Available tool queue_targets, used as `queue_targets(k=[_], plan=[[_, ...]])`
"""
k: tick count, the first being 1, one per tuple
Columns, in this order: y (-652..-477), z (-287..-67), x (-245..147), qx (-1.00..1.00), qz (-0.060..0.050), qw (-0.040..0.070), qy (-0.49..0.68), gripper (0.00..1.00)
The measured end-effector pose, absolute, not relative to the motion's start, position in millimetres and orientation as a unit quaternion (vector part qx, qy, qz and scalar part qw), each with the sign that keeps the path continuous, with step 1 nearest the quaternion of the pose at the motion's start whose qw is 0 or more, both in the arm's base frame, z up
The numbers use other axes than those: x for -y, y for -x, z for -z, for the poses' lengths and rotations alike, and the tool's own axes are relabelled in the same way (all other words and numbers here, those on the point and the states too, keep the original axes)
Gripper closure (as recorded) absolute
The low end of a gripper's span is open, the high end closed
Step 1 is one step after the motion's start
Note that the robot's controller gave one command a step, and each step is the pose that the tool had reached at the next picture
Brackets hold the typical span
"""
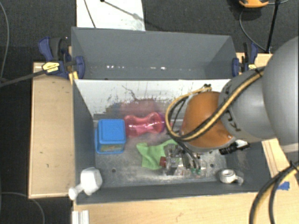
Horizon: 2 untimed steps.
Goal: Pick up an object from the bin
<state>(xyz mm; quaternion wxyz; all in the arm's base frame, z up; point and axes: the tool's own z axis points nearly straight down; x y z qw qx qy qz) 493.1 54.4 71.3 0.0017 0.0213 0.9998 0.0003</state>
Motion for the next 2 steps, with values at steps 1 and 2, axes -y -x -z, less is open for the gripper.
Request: queue_targets(k=[1,2], plan=[[-491.5,-76,-54,-1.000,0.000,-0.001,-0.021,1.00],[-489.8,-97,-54,-1.000,0.000,-0.004,-0.021,1.00]])
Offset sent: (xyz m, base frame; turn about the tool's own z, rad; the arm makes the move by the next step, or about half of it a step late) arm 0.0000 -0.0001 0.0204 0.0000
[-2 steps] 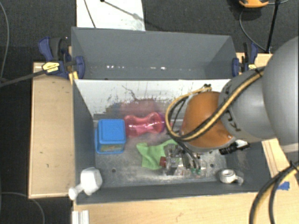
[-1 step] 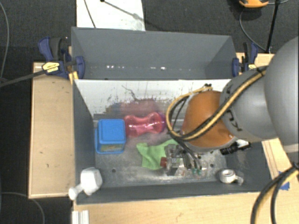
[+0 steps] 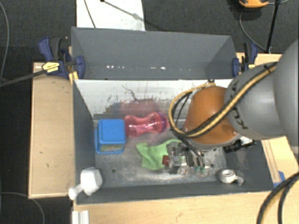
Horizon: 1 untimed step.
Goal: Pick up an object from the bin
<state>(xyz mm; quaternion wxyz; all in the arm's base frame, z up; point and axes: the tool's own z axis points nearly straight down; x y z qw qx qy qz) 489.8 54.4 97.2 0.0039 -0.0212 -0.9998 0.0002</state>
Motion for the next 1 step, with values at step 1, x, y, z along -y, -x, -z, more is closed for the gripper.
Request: queue_targets(k=[1], plan=[[-491.9,-116.8,-54.6,1.000,0.000,0.000,0.021,1.00]])
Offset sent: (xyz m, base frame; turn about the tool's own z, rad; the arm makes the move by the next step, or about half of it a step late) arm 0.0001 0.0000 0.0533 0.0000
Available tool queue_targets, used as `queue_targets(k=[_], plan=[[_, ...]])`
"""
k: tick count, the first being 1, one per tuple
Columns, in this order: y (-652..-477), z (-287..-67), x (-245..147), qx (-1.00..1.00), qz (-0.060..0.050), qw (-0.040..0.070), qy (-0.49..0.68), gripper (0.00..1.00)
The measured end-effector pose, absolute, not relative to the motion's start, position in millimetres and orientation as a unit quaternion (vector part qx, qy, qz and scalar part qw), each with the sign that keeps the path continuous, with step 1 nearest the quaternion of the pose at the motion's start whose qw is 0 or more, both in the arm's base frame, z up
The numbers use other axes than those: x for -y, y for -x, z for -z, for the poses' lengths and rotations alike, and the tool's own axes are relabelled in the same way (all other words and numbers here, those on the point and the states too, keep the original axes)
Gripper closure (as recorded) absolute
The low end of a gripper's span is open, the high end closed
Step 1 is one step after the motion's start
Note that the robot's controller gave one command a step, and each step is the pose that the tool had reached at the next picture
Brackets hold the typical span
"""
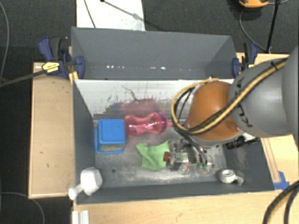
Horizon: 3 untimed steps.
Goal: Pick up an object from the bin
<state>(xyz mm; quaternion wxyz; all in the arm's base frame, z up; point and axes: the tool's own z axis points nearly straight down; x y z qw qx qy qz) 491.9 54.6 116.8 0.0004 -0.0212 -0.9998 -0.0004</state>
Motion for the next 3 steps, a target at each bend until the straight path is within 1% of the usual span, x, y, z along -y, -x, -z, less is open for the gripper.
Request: queue_targets(k=[1,2,3], plan=[[-492.2,-129,-55,1.000,0.001,-0.002,0.021,1.00],[-491.3,-141,-55,1.000,0.000,0.000,0.021,1.00],[-491.8,-153,-55,1.000,0.000,0.000,0.021,1.00]])
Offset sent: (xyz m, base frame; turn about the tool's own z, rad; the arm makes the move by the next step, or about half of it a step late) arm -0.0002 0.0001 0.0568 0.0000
